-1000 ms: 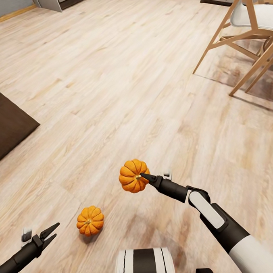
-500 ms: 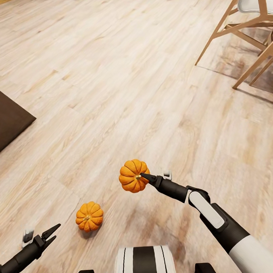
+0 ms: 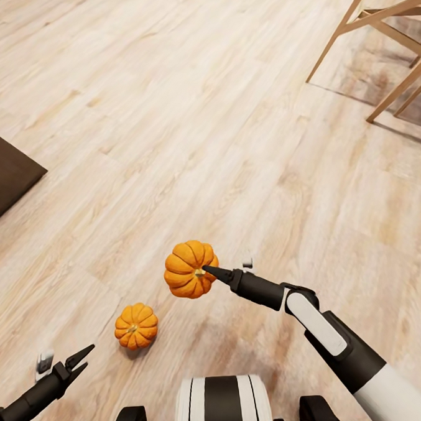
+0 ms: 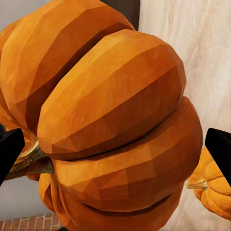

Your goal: Place each of the two pumpkins and all three candles from the living room inside a cabinet in the living room (use any cabinet), then make sure every cabinet is closed, and position the cauldron so it is next to a table in the living room.

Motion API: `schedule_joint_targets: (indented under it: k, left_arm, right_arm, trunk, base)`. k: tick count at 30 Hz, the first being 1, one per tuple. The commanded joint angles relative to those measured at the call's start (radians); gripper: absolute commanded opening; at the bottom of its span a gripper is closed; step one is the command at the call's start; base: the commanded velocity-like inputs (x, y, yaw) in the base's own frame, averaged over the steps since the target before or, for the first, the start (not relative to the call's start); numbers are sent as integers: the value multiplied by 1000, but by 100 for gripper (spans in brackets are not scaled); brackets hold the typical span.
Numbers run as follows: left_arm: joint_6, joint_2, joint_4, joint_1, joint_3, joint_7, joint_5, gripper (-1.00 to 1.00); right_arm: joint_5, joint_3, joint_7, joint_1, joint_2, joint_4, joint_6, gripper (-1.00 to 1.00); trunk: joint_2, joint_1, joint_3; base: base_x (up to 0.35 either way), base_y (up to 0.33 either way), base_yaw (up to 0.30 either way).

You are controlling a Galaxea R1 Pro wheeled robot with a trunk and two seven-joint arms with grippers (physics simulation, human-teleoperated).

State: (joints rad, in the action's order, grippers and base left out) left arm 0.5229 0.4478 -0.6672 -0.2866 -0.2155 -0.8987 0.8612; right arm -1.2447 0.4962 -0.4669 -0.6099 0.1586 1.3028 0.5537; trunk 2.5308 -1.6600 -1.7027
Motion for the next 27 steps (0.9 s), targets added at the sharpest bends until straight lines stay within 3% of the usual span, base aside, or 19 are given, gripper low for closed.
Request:
schedule_joint_targets:
  k: [1,12,27]
  left_arm:
    - [8,0,0,0,0,-3,6,100]
    - [8,0,-2,0,1,-6,5,100]
    - [8,0,-2,0,1,-6,5,100]
  right_arm:
    - [-7,3,0,-1,1,5,4,-100]
    - [-6,24,1,-1,0,11,2,-100]
    - [-5,25,2,-1,1,5,-3,-100]
  trunk:
    - [0,0,-4]
    - [3,-5,-47]
    - [3,-6,-51]
  base:
    - [0,0,0]
    - [0,0,0]
    - [0,0,0]
